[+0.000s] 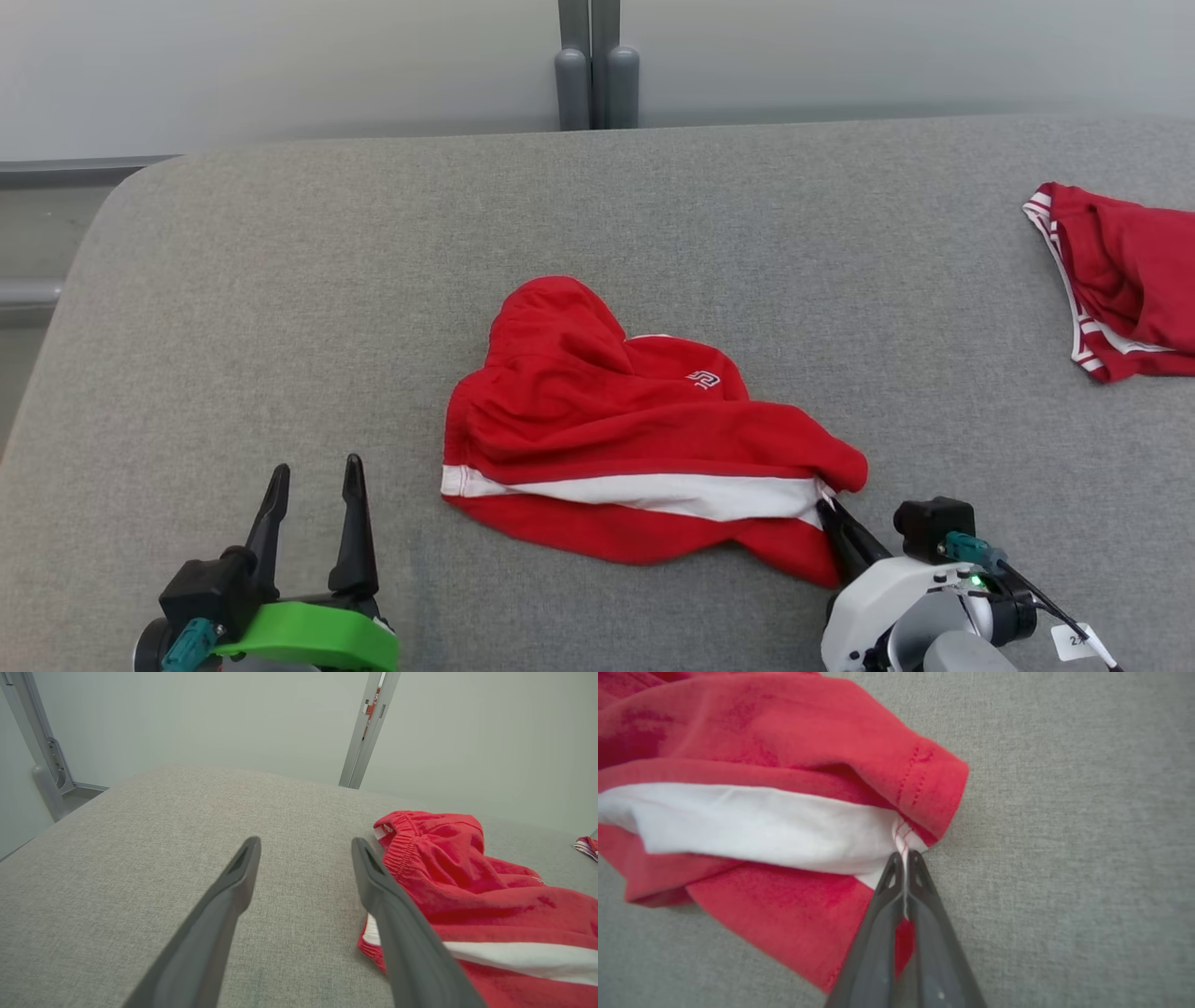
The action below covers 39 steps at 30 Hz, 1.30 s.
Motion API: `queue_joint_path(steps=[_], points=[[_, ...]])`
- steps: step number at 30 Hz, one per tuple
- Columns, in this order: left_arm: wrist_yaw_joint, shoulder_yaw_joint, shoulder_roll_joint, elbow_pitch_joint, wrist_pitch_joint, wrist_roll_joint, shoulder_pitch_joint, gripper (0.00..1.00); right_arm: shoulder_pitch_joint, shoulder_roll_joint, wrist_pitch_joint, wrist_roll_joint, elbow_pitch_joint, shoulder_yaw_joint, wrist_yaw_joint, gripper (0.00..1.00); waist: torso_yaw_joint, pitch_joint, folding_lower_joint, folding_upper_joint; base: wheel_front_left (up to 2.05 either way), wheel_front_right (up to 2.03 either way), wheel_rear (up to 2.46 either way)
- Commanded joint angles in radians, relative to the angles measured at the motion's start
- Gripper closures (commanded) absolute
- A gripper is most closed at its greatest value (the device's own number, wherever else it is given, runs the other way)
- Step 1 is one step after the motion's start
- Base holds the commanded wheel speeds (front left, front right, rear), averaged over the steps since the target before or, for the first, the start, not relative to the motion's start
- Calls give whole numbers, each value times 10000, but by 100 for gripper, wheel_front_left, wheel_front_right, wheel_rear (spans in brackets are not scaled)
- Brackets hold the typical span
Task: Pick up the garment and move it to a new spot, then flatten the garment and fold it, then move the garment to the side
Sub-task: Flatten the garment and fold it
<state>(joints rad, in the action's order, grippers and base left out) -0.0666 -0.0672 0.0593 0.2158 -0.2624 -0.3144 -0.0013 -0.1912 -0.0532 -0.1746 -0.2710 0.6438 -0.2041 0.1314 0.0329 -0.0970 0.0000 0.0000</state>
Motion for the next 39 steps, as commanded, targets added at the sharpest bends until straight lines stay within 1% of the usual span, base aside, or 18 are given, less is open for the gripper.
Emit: queue_joint_path(steps=[1,6,10,15,23,30,32,33,34,36,37,38,39], points=[[-58,13,4,46,-31,53,-178,0,-88,-19,-109,-43,-111,-6,-15,100,-52,-9,0,0,0,0,0],[-259,-278,-9,312,8,-129,-218,0,29,-132,-331,54,-766,182,-15,100,-186,10,0,0,0,0,0],[-474,-777,-6,744,545,-453,-321,0,231,-249,-366,216,-1494,374,-15,100,-305,20,0,0,0,0,0],[-568,-1387,72,1409,1114,-725,-794,0,405,-297,-143,301,-2187,507,-15,100,-460,-5,0,0,0,0,0],[-608,-1628,147,2753,1776,-981,-1562,0,391,-311,104,374,-2610,409,-15,100,-769,-153,0,0,0,0,0],[-631,-1727,253,3244,1561,-1161,-1805,0,326,-371,83,297,-2714,347,-15,100,-915,-217,0,0,0,0,0],[-642,-1816,297,3346,1520,-1223,-1852,23,344,-392,60,280,-2716,343,-15,100,-939,-207,0,0,0,0,0],[-635,-1882,297,3377,1491,-1264,-1881,52,358,-395,45,280,-2717,345,-15,100,-948,-200,0,0,0,0,0],[-637,-1962,291,3375,1455,-1300,-1897,54,372,-399,34,282,-2722,349,-15,100,-951,-192,0,0,0,0,0],[-644,-2170,324,3381,1449,-1432,-1893,66,420,-416,29,283,-2731,371,-15,100,-949,-166,0,0,0,0,0],[-647,-2295,373,3344,1396,-1494,-1897,78,441,-426,30,284,-2736,382,-15,100,-946,-147,0,0,0,0,0],[-649,-2444,408,3298,1364,-1595,-1890,100,461,-430,33,285,-2735,391,-15,100,-943,-123,0,0,0,0,0],[-649,-2599,437,3234,1338,-1662,-1883,100,474,-433,37,286,-2732,396,-15,100,-941,-103,0,0,0,0,0]])
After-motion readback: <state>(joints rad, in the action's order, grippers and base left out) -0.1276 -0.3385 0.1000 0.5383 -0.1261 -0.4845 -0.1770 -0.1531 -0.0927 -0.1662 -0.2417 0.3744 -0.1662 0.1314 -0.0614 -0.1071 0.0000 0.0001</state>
